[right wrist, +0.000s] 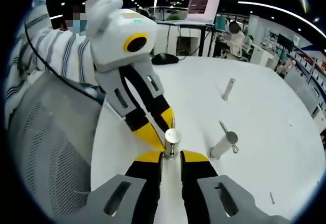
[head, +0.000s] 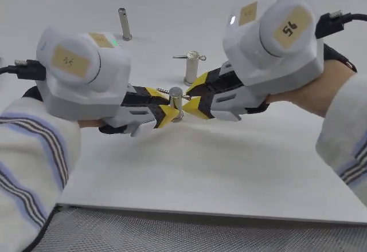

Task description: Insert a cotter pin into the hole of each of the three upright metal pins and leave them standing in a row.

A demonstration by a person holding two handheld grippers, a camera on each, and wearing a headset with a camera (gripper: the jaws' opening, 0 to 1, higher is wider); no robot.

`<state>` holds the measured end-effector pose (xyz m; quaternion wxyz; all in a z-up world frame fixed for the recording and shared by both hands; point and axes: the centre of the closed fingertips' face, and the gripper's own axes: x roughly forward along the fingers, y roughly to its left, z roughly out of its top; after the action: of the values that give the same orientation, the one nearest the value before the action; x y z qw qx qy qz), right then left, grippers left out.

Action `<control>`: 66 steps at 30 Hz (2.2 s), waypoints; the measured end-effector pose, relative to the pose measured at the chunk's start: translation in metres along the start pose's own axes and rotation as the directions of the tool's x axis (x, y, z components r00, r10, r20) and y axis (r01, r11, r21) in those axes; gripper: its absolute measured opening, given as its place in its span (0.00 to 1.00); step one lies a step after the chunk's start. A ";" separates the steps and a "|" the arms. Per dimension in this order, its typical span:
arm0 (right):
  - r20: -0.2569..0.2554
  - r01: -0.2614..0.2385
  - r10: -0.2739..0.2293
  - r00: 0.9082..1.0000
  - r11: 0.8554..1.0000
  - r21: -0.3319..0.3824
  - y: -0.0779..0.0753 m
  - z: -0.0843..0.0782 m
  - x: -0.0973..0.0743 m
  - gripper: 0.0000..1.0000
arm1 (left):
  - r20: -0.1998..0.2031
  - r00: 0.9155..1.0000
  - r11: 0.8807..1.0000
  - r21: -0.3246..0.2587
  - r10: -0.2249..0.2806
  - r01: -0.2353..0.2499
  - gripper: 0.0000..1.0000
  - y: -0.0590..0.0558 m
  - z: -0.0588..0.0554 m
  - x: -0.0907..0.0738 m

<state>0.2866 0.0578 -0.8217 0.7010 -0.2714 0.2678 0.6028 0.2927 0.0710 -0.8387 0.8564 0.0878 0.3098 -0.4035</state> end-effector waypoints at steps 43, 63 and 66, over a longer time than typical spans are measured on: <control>0.093 -0.024 0.011 0.996 0.989 0.143 0.007 0.014 0.009 0.21 | -0.013 1.000 0.999 0.023 -0.027 0.027 0.36 -0.002 -0.006 -0.015; 0.103 -0.014 0.002 0.995 0.992 0.122 0.003 0.020 0.030 0.20 | 0.038 0.999 1.000 0.015 -0.005 0.005 0.87 0.013 -0.006 -0.040; 0.097 -0.013 0.003 0.995 0.994 0.109 0.003 0.018 0.032 0.20 | 0.055 0.998 1.000 0.018 -0.010 0.009 0.94 0.013 -0.004 -0.042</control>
<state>0.2886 0.0934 -0.8311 0.7245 -0.2020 0.2674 0.6023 0.2800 0.1080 -0.8181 0.8619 0.0827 0.2831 -0.4125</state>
